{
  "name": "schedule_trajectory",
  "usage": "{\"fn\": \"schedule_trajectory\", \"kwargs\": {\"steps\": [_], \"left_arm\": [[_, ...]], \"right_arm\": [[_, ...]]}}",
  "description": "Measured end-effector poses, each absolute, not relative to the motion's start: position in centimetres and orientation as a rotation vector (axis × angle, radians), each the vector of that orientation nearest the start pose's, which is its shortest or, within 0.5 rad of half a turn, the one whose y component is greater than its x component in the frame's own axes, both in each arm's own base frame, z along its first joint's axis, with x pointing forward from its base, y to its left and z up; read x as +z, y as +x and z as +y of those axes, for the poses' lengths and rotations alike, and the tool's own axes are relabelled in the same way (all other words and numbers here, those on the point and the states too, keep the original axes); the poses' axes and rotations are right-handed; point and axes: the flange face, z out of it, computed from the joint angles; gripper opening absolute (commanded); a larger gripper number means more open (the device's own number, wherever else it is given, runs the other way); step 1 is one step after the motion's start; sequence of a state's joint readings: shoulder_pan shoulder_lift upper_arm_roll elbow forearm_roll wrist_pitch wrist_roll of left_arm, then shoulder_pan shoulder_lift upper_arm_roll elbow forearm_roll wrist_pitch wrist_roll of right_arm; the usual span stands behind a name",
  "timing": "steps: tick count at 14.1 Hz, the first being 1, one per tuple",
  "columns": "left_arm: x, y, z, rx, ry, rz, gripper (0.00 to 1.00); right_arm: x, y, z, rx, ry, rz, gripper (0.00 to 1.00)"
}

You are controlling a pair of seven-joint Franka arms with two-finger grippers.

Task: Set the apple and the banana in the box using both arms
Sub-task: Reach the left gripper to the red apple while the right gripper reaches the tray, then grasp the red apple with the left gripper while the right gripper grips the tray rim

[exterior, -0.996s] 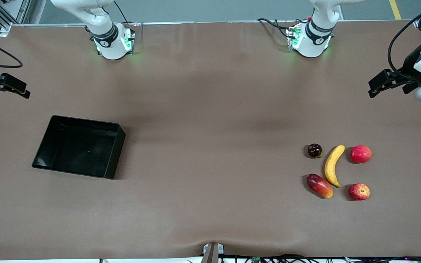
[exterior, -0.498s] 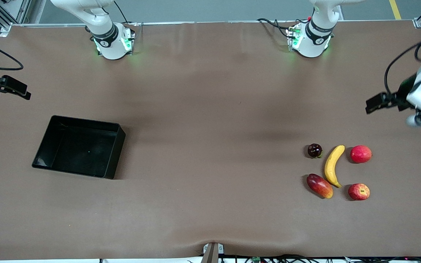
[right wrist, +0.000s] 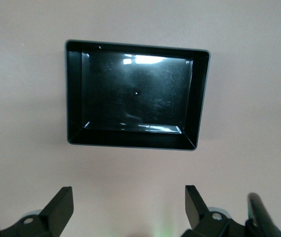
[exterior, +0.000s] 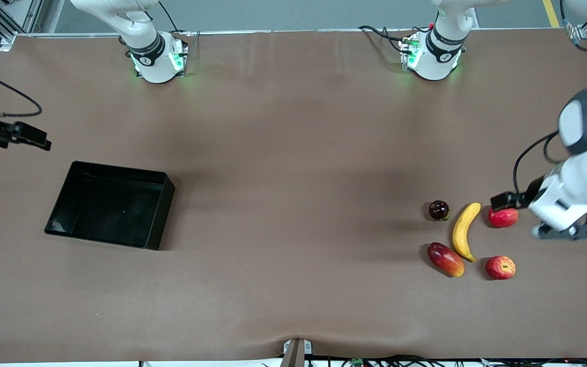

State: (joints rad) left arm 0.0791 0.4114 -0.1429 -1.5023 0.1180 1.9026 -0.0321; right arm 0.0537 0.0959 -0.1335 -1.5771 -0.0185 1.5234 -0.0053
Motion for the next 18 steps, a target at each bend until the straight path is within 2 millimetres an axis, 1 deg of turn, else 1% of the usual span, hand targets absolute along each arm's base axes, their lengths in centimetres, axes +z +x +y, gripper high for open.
{"fn": "schedule_trajectory", "kwargs": {"steps": [1,3,4,5,7,8,9,10,11,12,13,15,16,17,18], "left_arm": [[41.2,68.7,-2.1,-0.017,-3.078,0.164,1.00],[37.2,70.2,-1.7,-0.051,-3.067,0.287,1.00],[35.5,70.8,-0.8,-0.084,-3.063,0.329,1.00],[33.9,71.5,0.6,-0.131,-3.054,0.395,1.00],[30.9,72.9,4.2,-0.239,-3.011,0.565,1.00],[29.4,73.4,5.8,-0.268,-2.993,0.618,1.00],[28.1,73.6,6.9,-0.281,-2.988,0.637,1.00],[26.9,73.8,7.4,-0.283,-3.001,0.628,1.00],[26.0,73.9,7.4,-0.283,-3.035,0.603,1.00],[25.1,73.8,7.2,-0.280,-3.069,0.585,1.00],[24.3,73.8,7.2,-0.279,-3.087,0.572,1.00],[23.2,73.9,7.4,-0.288,-3.094,0.560,1.00],[22.8,73.9,7.5,-0.293,-3.092,0.564,1.00],[22.5,74.0,7.6,-0.304,-3.086,0.577,1.00],[22.3,74.0,7.7,-0.309,-3.080,0.596,1.00]], "right_arm": [[54.8,58.0,-5.1,0.275,-3.162,0.133,1.00],[51.9,59.4,-7.9,0.302,-3.160,0.187,1.00],[50.5,60.0,-9.1,0.312,-3.158,0.195,1.00],[49.0,60.5,-9.9,0.332,-3.156,0.197,1.00],[46.1,61.7,-10.3,0.350,-3.159,0.198,1.00],[44.9,62.2,-10.4,0.354,-3.161,0.197,1.00],[43.8,62.7,-10.5,0.355,-3.163,0.198,1.00],[42.7,63.1,-10.9,0.350,-3.166,0.200,1.00],[41.6,63.5,-11.6,0.337,-3.169,0.187,1.00],[40.3,63.7,-12.7,0.322,-3.171,0.151,1.00],[38.7,63.7,-14.4,0.312,-3.169,0.117,1.00],[35.2,62.8,-18.3,0.315,-3.149,0.105,1.00],[33.4,62.0,-19.7,0.330,-3.133,0.122,1.00],[31.6,61.1,-20.6,0.344,-3.117,0.143,1.00],[29.9,60.1,-21.1,0.350,-3.100,0.165,1.00]]}}
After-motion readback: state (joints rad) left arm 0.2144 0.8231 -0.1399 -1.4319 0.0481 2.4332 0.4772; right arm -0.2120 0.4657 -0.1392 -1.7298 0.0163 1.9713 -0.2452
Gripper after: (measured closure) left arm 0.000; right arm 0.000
